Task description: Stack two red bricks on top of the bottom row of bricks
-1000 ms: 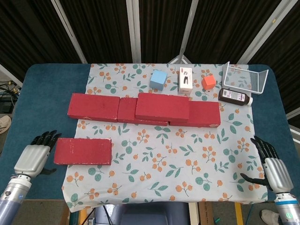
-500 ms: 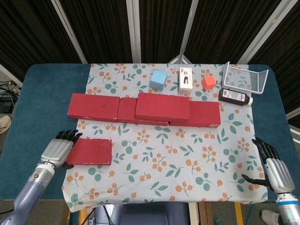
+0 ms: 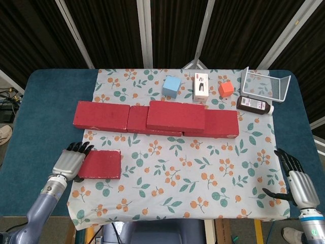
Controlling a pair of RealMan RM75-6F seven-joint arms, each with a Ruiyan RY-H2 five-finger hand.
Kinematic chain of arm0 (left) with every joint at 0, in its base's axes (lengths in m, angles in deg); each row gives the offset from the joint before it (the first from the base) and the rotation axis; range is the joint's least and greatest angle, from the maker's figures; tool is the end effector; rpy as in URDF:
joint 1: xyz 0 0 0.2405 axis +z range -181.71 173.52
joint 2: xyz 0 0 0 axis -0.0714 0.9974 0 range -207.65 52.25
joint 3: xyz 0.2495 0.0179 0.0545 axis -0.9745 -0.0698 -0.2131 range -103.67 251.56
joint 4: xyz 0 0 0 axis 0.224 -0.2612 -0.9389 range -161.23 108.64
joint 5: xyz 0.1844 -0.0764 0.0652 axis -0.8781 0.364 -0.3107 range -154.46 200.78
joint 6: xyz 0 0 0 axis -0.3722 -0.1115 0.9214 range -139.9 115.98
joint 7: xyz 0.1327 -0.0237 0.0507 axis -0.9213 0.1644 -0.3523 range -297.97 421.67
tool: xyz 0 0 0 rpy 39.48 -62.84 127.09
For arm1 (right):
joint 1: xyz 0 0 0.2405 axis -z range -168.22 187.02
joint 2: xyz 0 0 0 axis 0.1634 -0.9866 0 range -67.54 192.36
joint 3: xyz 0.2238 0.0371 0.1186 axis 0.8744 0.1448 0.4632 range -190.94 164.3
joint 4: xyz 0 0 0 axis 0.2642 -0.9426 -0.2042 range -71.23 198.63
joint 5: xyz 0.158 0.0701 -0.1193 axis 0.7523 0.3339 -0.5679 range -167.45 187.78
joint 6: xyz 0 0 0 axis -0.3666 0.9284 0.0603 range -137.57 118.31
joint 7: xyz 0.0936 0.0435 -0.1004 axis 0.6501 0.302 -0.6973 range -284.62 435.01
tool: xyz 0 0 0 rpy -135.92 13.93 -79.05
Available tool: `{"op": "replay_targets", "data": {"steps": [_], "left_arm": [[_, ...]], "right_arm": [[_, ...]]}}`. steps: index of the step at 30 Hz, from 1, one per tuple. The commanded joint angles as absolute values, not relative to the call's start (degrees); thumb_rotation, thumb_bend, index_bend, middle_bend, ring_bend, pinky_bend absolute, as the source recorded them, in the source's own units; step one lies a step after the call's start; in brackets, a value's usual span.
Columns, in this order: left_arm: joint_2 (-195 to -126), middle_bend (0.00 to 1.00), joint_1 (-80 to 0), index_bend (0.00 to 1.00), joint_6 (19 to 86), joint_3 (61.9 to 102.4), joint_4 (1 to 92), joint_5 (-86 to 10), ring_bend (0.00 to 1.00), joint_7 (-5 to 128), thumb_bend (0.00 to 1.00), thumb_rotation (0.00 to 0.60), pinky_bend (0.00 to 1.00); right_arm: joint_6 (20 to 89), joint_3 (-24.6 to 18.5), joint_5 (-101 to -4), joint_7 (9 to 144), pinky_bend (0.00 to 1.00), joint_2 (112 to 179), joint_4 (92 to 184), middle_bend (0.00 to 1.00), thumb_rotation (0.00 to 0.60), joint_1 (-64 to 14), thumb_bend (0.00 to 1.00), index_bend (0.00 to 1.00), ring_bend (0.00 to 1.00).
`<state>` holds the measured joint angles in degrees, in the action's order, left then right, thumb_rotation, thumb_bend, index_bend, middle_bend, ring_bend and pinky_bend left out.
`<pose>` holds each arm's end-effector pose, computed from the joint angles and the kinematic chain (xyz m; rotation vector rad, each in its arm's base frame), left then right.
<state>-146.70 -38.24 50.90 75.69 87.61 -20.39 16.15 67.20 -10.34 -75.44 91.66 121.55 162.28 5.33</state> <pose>-0.2077 0.2581 0.0548 -1.8256 -1.0093 -0.4068 -0.3063 -0.1744 0.1577 1.3168 -1.2639 1.0286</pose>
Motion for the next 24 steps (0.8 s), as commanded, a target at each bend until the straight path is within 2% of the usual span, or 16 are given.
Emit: {"op": "replay_targets", "data": {"steps": [1,24], "left_arm": [[-147.1,0.0,-38.6,0.0,51.3,75.2,87.1,-20.3,0.0,15.9,0.0,0.6,0.03],[-150.7,0.0,-40.6,0.0,51.1,72.6,82.3,-19.1,0.0,16.5,0.0,0.6,0.03]], "right_arm": [[67.5,-10.4,-75.3,91.7,0.0,121.6,162.3,0.0,0.6,5.4,0.13,0.0,0.0],[67.7,-10.9,-74.7,90.9,0.0,121.7,162.6,0.0,0.6,4.8,0.13,0.0,0.0]]}}
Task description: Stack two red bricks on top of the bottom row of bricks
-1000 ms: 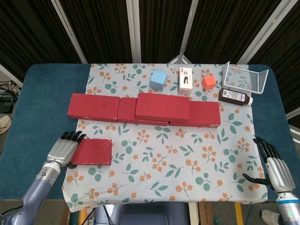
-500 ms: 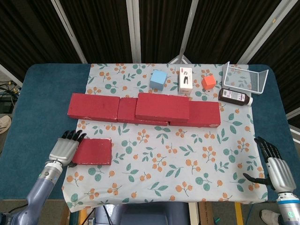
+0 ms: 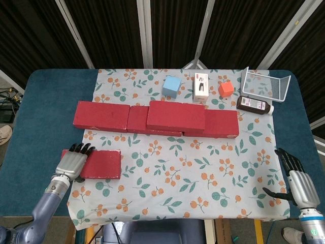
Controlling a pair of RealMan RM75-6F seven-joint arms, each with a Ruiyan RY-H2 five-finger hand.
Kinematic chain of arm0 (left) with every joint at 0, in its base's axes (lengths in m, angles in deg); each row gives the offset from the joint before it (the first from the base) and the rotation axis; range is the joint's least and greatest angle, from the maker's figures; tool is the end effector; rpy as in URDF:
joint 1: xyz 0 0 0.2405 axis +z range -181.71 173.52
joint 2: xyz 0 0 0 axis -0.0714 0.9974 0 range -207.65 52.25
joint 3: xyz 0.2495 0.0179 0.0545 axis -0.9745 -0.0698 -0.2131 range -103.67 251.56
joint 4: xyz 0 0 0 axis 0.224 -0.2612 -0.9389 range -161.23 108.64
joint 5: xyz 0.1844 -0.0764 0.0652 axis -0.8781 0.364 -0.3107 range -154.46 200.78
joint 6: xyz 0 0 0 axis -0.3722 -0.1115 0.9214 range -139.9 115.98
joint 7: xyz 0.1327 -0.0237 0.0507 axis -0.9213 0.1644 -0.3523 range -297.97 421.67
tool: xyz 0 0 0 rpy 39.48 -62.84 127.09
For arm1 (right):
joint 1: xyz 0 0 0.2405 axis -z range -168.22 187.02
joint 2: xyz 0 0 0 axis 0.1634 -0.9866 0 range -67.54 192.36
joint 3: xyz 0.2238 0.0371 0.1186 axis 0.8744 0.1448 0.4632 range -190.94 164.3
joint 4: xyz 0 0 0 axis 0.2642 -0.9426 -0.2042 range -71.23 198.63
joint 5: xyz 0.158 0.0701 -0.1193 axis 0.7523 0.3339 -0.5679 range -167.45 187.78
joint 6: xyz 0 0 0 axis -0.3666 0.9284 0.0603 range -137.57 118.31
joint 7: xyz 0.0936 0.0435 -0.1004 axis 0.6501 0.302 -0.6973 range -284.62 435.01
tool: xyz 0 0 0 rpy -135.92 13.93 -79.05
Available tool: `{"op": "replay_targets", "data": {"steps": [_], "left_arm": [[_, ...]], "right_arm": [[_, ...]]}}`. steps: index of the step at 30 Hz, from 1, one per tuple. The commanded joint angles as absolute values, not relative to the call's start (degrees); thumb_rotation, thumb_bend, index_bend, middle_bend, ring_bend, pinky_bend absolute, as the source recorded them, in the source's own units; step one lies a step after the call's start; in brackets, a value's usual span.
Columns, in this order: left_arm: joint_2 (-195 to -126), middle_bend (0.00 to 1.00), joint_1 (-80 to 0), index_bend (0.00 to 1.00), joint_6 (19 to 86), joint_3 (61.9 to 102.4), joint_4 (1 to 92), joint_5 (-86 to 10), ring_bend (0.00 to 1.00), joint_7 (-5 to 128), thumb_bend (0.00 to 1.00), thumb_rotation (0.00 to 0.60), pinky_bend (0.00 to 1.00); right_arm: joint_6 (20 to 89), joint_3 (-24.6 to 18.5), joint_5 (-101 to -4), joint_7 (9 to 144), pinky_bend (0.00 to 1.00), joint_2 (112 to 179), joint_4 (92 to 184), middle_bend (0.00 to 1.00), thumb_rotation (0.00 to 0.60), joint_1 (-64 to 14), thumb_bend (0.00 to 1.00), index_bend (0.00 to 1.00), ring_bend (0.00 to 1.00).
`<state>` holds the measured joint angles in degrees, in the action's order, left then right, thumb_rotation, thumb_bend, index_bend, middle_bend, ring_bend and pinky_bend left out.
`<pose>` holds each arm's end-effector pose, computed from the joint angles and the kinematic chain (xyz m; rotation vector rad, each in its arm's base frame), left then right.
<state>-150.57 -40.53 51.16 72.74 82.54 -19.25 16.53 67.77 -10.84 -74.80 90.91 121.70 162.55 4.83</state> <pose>-0.2192 0.2618 0.0364 -1.8467 -0.9899 -0.3579 -0.3053 -0.1751 0.1571 1.3151 -1.2571 1.0264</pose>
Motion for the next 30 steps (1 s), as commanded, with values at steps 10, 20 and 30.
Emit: {"op": "replay_targets", "data": {"steps": [10,20,30], "left_arm": [[-152.4,0.0,-41.5,0.0,51.0,71.8,80.8,-18.3,0.0,16.2,0.0,0.6,0.03],[-153.2,0.16,-42.2,0.06,52.1,71.2,80.2,-19.3,0.0,15.2,0.0,0.6,0.13],[-153.6,0.37,-43.8,0.29,53.6,71.3,80.3,-17.9,0.09,11.4,0.01,0.6,0.16]], "right_arm": [[67.8,-10.9,-74.3,90.4,0.0,121.9,162.7,0.0,0.6,4.6,0.13,0.0,0.0],[67.9,-10.8,-73.6,89.8,0.0,122.1,162.8,0.0,0.6,4.6,0.13,0.0,0.0],[68.3,-10.7,-72.9,89.3,0.0,122.1,163.2,0.0,0.6,4.7,0.13,0.0,0.0]]}}
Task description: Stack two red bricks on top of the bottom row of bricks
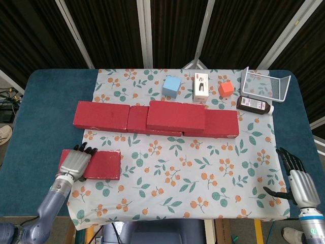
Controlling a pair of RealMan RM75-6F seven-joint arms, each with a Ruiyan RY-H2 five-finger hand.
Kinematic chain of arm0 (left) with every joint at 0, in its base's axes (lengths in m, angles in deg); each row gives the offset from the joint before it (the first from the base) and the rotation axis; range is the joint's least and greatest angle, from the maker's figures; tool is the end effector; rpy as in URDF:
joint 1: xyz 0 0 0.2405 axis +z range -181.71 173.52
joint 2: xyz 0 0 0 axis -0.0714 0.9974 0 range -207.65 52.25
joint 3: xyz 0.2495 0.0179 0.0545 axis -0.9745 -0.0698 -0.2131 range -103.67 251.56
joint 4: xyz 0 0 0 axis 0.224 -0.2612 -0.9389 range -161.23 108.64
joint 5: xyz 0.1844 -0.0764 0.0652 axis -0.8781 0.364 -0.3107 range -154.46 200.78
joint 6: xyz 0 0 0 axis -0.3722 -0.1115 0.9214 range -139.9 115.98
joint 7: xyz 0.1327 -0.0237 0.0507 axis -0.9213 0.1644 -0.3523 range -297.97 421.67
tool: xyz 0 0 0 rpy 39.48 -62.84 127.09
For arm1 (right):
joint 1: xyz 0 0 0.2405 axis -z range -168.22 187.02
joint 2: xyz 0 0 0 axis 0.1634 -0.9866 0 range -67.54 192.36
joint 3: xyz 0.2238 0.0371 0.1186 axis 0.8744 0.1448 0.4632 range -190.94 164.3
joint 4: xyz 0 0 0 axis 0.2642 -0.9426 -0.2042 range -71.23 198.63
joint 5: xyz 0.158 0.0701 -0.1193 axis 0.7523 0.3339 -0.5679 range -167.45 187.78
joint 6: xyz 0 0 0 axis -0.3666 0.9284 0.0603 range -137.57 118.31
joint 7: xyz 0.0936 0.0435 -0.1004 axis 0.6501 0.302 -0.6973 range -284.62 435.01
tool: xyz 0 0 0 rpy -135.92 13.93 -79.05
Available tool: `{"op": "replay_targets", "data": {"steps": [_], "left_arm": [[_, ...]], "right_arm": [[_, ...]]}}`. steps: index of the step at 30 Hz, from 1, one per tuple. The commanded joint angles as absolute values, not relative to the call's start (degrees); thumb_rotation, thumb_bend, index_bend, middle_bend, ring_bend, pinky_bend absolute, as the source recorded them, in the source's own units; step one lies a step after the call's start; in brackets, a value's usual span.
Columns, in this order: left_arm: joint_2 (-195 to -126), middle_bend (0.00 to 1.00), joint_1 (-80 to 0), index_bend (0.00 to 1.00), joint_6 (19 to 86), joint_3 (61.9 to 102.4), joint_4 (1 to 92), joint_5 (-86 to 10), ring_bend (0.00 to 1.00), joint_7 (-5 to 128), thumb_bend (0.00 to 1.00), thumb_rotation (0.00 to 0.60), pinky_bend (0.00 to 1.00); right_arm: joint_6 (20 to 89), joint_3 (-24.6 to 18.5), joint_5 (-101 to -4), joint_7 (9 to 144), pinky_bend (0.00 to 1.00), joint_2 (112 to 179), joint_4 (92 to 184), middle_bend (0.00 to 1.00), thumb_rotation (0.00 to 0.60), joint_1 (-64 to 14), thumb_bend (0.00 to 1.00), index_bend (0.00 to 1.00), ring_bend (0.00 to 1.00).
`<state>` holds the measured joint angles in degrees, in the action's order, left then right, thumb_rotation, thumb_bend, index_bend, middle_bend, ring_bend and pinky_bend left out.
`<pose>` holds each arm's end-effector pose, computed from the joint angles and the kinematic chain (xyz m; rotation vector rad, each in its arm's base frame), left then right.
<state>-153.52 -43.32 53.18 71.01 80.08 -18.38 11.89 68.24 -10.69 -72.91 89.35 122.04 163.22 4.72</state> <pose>-0.2153 0.2685 0.0252 -1.8887 -0.8730 -0.3097 -0.3055 -0.1761 0.1571 1.2884 -1.2510 1.0157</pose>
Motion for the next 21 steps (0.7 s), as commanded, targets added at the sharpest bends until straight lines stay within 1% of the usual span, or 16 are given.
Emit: {"op": "replay_targets", "data": {"steps": [1,4,6,10,13,17,21], "left_arm": [[-153.5,0.39,-43.9,0.3,53.9,71.5,80.4,-18.0,0.11,11.5,0.01,0.6,0.16],[-152.9,0.43,-44.1,0.33,54.5,72.1,81.0,-19.5,0.14,12.0,0.01,0.6,0.16],[-151.5,0.42,-44.4,0.33,54.6,72.8,82.2,-20.5,0.14,12.8,0.01,0.6,0.16],[-145.7,0.41,-46.5,0.34,52.0,75.5,87.3,-19.3,0.14,14.6,0.01,0.6,0.16],[-141.8,0.4,-48.4,0.35,49.8,77.5,89.1,-17.4,0.14,15.2,0.01,0.6,0.15],[-136.8,0.4,-53.2,0.35,45.5,80.7,88.8,-11.4,0.14,14.4,0.01,0.6,0.15],[-134.0,0.4,-59.5,0.35,39.0,83.5,84.7,-3.6,0.13,13.9,0.01,0.6,0.15]], "right_arm": [[68.3,-10.7,-72.8,89.3,0.0,122.1,163.3,0.0,0.6,4.7,0.13,0.0,0.0],[68.2,-10.6,-72.5,89.2,0.0,122.1,163.3,0.0,0.6,4.7,0.13,0.0,0.0],[68.2,-10.6,-72.3,89.0,0.0,122.2,163.3,0.0,0.6,4.7,0.13,0.0,0.0],[68.0,-10.4,-71.8,88.2,0.0,122.3,163.3,0.0,0.6,4.6,0.13,0.0,0.0],[67.6,-10.2,-71.0,87.5,0.0,122.6,163.3,0.0,0.6,4.5,0.13,0.0,0.0],[66.6,-9.9,-69.3,85.6,0.0,123.1,163.3,0.0,0.6,4.0,0.13,0.0,0.0],[65.5,-9.5,-67.3,83.1,0.0,123.8,163.5,0.0,0.6,3.5,0.13,0.0,0.0]]}}
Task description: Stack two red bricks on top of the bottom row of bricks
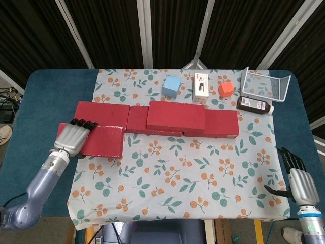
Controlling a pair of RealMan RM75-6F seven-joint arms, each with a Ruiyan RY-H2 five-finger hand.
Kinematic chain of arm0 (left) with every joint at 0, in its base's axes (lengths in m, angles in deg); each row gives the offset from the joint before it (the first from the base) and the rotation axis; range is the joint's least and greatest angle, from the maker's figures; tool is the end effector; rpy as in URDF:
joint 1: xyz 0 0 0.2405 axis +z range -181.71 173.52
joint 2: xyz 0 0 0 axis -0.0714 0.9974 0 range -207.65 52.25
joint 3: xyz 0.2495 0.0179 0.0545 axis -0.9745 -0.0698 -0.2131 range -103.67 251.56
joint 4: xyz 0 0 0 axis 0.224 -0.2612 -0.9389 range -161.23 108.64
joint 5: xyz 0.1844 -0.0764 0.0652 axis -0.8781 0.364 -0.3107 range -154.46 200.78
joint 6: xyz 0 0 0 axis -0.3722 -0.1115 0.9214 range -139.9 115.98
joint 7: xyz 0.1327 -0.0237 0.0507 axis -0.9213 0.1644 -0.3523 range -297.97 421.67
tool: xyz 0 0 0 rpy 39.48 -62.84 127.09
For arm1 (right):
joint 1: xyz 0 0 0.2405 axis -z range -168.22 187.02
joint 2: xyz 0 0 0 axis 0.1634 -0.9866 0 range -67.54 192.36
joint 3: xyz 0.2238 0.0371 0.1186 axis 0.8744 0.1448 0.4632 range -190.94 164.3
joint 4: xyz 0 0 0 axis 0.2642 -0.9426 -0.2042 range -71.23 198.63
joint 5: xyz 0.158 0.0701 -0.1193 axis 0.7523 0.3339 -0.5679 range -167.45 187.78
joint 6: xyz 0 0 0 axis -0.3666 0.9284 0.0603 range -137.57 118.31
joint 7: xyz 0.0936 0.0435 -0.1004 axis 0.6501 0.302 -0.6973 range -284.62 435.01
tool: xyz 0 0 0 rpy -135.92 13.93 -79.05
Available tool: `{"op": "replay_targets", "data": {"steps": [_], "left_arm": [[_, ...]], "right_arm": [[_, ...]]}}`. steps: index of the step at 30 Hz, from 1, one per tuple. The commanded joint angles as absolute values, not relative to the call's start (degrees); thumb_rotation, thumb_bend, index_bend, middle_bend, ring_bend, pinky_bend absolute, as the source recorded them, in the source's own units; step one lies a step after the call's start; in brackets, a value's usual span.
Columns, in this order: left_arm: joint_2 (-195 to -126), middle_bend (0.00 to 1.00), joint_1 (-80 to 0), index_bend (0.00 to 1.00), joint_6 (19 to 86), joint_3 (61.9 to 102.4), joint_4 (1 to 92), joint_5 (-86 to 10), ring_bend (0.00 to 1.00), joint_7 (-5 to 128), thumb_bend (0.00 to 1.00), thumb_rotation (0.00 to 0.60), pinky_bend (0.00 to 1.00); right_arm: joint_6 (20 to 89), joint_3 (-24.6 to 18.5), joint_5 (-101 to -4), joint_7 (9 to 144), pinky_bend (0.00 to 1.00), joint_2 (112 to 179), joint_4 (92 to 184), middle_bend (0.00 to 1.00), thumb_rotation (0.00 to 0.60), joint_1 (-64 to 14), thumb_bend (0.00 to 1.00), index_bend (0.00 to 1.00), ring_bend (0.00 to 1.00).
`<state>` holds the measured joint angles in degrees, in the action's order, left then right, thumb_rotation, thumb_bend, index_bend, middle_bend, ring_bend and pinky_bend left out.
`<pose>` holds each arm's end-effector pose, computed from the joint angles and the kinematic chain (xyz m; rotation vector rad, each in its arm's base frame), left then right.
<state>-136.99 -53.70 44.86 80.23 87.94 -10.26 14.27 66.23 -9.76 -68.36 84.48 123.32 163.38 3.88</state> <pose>-0.1499 0.3294 0.1034 -1.8613 -0.8090 -0.4426 -0.3109 -0.1826 0.1507 1.2688 -1.2445 0.9390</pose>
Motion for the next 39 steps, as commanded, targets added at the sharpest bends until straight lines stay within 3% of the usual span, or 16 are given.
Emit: {"op": "replay_targets", "data": {"steps": [1,11,18,39], "left_arm": [[-133.9,0.4,-61.1,0.35,37.4,84.0,82.8,-2.0,0.13,13.7,0.01,0.6,0.15],[-139.6,0.39,-69.2,0.35,21.8,84.7,62.9,1.8,0.11,18.6,0.01,0.6,0.14],[-143.9,0.39,-72.0,0.35,14.7,81.9,51.8,-0.6,0.1,23.1,0.01,0.6,0.14],[-151.7,0.39,-76.4,0.35,8.2,75.1,38.8,-8.3,0.1,34.9,0.01,0.6,0.14]], "right_arm": [[65.2,-9.4,-66.8,82.5,0.0,123.9,163.5,0.0,0.6,3.3,0.13,0.0,0.0],[67.4,-7.5,-62.8,79.2,0.0,125.0,163.4,0.0,0.6,3.9,0.13,0.0,0.0],[71.1,-7.2,-64.3,81.4,0.0,124.3,163.6,0.0,0.6,5.9,0.13,0.0,0.0],[71.4,-6.1,-62.1,79.5,0.0,124.8,163.6,0.0,0.6,6.5,0.13,0.0,0.0]]}}
